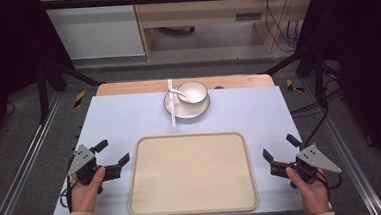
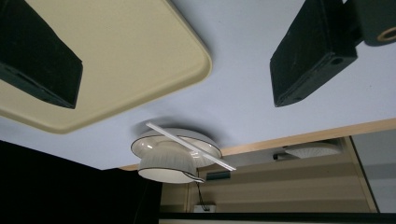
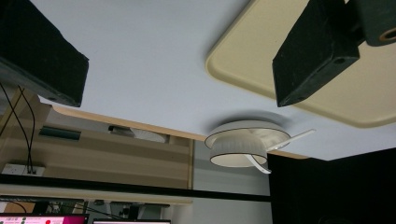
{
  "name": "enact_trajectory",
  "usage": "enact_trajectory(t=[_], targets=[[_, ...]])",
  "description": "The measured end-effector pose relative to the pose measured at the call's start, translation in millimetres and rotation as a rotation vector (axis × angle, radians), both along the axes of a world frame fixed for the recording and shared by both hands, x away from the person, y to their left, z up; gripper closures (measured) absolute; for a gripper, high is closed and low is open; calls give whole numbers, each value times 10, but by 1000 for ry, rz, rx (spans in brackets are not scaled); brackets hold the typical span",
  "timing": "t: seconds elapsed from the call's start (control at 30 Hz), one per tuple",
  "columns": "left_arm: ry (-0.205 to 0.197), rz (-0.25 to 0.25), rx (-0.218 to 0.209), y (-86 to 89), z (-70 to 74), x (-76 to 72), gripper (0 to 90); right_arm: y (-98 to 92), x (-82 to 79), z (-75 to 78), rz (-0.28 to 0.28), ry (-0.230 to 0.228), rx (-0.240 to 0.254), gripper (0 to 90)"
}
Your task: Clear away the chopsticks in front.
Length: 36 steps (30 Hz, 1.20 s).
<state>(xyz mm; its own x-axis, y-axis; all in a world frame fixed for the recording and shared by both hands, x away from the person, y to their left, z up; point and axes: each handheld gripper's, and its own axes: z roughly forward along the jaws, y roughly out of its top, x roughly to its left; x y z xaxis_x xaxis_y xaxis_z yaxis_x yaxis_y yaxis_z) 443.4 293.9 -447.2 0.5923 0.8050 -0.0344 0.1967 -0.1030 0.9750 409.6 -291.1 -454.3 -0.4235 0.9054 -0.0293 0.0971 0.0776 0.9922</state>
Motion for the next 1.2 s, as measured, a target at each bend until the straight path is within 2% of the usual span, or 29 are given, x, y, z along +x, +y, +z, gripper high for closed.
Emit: enact_trajectory(t=[0.37,0.47,0.6,0.7,0.73,0.83,0.87,0.93,1.0,1.03,1.07,1.1,1.13,1.2], targets=[[16,-15,3,-51,-8,17,21,37,10,-18,-10,14,-42,32],[22,-18,20,-86,6,15,21,42,15,-17,-4,13,-37,32],[23,-42,109,-219,59,-2,20,81,6,-9,11,11,-57,32],[25,-51,106,-270,88,1,21,107,10,-7,20,11,-63,30],[20,-57,132,-334,137,37,20,127,8,6,25,14,-62,29],[23,-58,143,-413,201,100,23,140,-7,26,27,7,-62,28],[18,-61,154,-496,289,160,24,158,-31,24,33,3,-68,28],[19,-68,174,-591,375,247,25,165,-47,15,33,8,-81,27],[30,-79,190,-691,450,360,25,164,-52,16,31,10,-79,26],[30,-79,190,-691,450,360,27,164,-52,16,31,10,-79,26],[34,-89,194,-785,521,476,29,160,-40,26,23,5,-71,26],[34,-89,194,-785,521,476,29,164,-41,30,19,9,-67,26],[39,-98,220,-870,588,601,30,169,-44,36,17,8,-71,23],[45,-99,245,-947,653,718,33,180,-42,41,15,11,-68,23]])
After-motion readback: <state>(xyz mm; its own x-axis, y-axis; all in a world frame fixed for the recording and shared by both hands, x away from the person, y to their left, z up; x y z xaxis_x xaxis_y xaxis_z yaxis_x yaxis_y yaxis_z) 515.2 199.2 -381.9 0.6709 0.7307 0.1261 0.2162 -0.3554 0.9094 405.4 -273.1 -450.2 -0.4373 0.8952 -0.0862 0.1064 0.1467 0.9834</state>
